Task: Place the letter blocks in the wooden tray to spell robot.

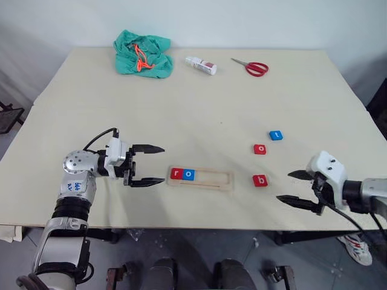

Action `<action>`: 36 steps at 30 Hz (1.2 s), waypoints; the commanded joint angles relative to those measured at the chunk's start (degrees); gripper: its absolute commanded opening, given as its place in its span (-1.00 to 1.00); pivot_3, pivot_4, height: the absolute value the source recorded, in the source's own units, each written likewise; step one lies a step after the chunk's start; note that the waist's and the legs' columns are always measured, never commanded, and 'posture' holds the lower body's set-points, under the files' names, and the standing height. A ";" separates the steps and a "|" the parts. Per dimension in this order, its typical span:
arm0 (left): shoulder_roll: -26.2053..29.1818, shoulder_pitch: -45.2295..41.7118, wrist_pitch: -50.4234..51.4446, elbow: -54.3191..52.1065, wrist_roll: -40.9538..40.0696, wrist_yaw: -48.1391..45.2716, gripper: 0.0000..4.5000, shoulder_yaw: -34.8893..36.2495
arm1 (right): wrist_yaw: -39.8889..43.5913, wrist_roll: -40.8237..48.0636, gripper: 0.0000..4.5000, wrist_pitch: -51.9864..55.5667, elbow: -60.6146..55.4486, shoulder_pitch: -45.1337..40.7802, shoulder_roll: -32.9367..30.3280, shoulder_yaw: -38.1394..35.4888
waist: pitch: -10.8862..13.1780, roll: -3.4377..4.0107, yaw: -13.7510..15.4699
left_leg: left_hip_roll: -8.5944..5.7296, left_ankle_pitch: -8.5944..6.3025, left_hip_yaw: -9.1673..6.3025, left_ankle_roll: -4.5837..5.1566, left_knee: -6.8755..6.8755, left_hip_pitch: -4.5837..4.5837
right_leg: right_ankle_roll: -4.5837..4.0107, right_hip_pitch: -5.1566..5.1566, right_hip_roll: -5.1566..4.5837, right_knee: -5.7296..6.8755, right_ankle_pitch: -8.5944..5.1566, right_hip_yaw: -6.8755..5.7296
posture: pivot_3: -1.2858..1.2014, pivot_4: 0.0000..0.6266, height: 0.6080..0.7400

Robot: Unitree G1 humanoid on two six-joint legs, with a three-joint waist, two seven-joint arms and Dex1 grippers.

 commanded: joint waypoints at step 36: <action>3.35 6.60 3.48 -12.03 -3.30 -2.04 1.00 0.92 | 17.52 -12.39 0.99 -31.14 35.30 -28.00 10.85 16.16 | 0.03 -0.04 0.40 | 0.01 -0.02 -0.34 0.01 0.13 -0.10 | 0.04 0.01 -0.04 -0.02 0.02 -0.23 | 0.03 -0.52 1.00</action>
